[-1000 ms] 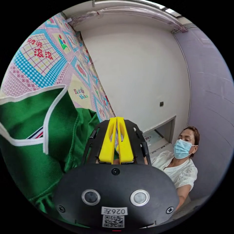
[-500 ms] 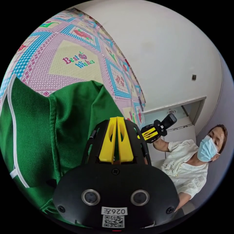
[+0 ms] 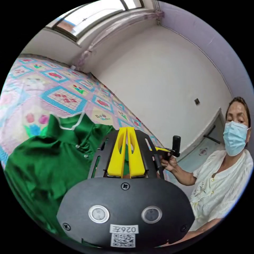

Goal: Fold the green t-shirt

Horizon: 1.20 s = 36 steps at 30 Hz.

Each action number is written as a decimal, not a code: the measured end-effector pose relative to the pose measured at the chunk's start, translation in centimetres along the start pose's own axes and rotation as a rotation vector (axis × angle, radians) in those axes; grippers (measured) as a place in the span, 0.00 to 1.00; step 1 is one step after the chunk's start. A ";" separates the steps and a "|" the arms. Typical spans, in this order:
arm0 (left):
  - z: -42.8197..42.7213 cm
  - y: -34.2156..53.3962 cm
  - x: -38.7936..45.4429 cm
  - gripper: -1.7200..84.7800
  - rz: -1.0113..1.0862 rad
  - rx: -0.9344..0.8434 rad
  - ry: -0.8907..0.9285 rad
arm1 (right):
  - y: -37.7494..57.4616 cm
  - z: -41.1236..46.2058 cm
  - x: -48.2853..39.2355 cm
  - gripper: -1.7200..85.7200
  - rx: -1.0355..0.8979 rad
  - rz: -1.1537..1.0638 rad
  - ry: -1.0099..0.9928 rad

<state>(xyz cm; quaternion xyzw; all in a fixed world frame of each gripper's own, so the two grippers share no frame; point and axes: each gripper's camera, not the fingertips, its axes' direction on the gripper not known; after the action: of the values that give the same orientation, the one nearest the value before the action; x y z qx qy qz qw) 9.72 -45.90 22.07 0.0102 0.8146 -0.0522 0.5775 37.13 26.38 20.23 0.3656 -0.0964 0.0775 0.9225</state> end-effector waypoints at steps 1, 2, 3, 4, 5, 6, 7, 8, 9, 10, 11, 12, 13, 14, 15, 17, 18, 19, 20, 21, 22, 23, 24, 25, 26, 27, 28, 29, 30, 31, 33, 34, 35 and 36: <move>-3.9 2.2 0.8 0.01 -0.022 0.052 -0.182 | -0.7 1.0 -1.1 0.01 -0.009 -0.041 -0.011; -5.8 3.3 1.0 0.01 -0.047 0.076 -0.274 | -1.1 1.6 -1.7 0.01 -0.018 -0.062 -0.015; -9.3 5.7 1.3 0.02 -0.098 0.125 -0.428 | -2.1 3.2 -2.8 0.02 -0.039 -0.102 -0.028; -12.2 7.9 1.4 0.03 -0.133 0.151 -0.545 | -3.2 5.0 -3.9 0.03 -0.060 -0.136 -0.051; -13.3 8.9 1.3 0.03 -0.152 0.145 -0.596 | -3.8 5.9 -4.5 0.03 -0.065 -0.151 -0.065; -15.2 10.7 0.8 0.06 -0.215 0.109 -0.678 | -5.0 8.0 -5.7 0.04 -0.083 -0.181 -0.090; -16.5 12.1 0.1 0.09 -0.273 0.061 -0.725 | -6.3 10.2 -6.9 0.04 -0.110 -0.214 -0.111; -17.0 12.7 -0.2 0.10 -0.294 0.044 -0.733 | -6.9 11.5 -7.6 0.04 -0.122 -0.228 -0.120; -17.8 13.7 -0.7 0.12 -0.335 0.025 -0.739 | -8.2 13.9 -8.8 0.05 -0.143 -0.250 -0.139; -18.2 14.4 -1.0 0.14 -0.355 0.009 -0.742 | -9.5 16.5 -9.9 0.05 -0.172 -0.272 -0.159; -18.3 14.7 -1.0 0.15 -0.353 0.006 -0.741 | -10.1 17.8 -10.5 0.05 -0.187 -0.278 -0.166; -18.2 15.0 -1.2 0.15 -0.349 -0.007 -0.739 | -11.3 20.5 -11.5 0.05 -0.217 -0.302 -0.172; -17.9 15.1 -1.6 0.16 -0.350 -0.034 -0.730 | -12.4 23.1 -12.6 0.06 -0.250 -0.333 -0.158; -17.7 15.1 -1.9 0.17 -0.357 -0.051 -0.725 | -13.0 24.5 -13.0 0.06 -0.267 -0.346 -0.147; -17.3 15.2 -2.6 0.18 -0.369 -0.080 -0.705 | -13.9 27.2 -13.7 0.06 -0.298 -0.371 -0.133; -16.7 15.4 -3.7 0.20 -0.392 -0.108 -0.669 | -15.3 31.2 -14.2 0.07 -0.352 -0.396 -0.123; -16.5 15.6 -4.2 0.20 -0.406 -0.124 -0.653 | -16.0 33.7 -14.3 0.07 -0.392 -0.400 -0.124; -16.3 15.8 -4.5 0.21 -0.412 -0.134 -0.651 | -16.7 36.0 -14.1 0.08 -0.424 -0.386 -0.145; -16.4 15.9 -4.5 0.20 -0.406 -0.123 -0.658 | -17.0 37.1 -14.0 0.08 -0.440 -0.378 -0.157; -16.5 16.0 -4.5 0.20 -0.408 -0.121 -0.659 | -17.5 39.1 -13.7 0.08 -0.464 -0.357 -0.176; -16.6 16.3 -4.5 0.20 -0.411 -0.114 -0.656 | -18.0 40.9 -13.4 0.09 -0.483 -0.331 -0.193; -16.6 16.4 -4.6 0.20 -0.412 -0.111 -0.654 | -18.1 41.7 -13.3 0.09 -0.488 -0.316 -0.204; -16.8 16.6 -4.6 0.19 -0.417 -0.103 -0.645 | -18.4 43.2 -13.0 0.09 -0.496 -0.291 -0.229; -17.0 16.9 -4.7 0.18 -0.425 -0.094 -0.632 | -18.6 44.5 -12.8 0.09 -0.509 -0.273 -0.246; -17.1 17.0 -4.7 0.18 -0.432 -0.090 -0.627 | -18.7 45.2 -12.7 0.09 -0.513 -0.267 -0.252; -17.4 17.3 -4.8 0.15 -0.447 -0.085 -0.623 | -18.9 46.4 -12.8 0.09 -0.524 -0.262 -0.257; -17.6 17.7 -5.0 0.12 -0.458 -0.093 -0.628 | -18.9 47.5 -12.9 0.09 -0.542 -0.261 -0.253; -17.6 17.9 -5.0 0.09 -0.462 -0.105 -0.631 | -18.9 48.1 -13.0 0.08 -0.554 -0.264 -0.253; -17.6 18.2 -5.2 0.03 -0.466 -0.134 -0.623 | -18.9 49.2 -13.3 0.08 -0.581 -0.273 -0.254; -17.7 18.7 -5.2 0.03 -0.462 -0.138 -0.610 | -18.8 50.1 -13.7 0.05 -0.614 -0.290 -0.255; -18.0 19.3 -4.7 0.02 -0.439 -0.128 -0.602 | -18.7 50.9 -14.4 0.02 -0.650 -0.330 -0.244; -18.4 19.7 -4.3 0.02 -0.426 -0.119 -0.607 | -18.7 51.0 -14.8 0.01 -0.655 -0.358 -0.243; -18.6 20.0 -4.1 0.01 -0.419 -0.111 -0.607 | -18.8 50.9 -15.0 0.01 -0.653 -0.370 -0.244; -19.2 20.4 -3.6 0.01 -0.408 -0.089 -0.602 | -18.9 50.7 -15.2 0.01 -0.647 -0.385 -0.247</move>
<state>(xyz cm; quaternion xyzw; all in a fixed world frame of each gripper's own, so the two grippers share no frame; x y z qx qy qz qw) -5.56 -23.59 30.26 -0.1937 0.5948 -0.1316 0.7690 20.27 -23.26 40.40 0.0742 -0.1559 -0.1757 0.9692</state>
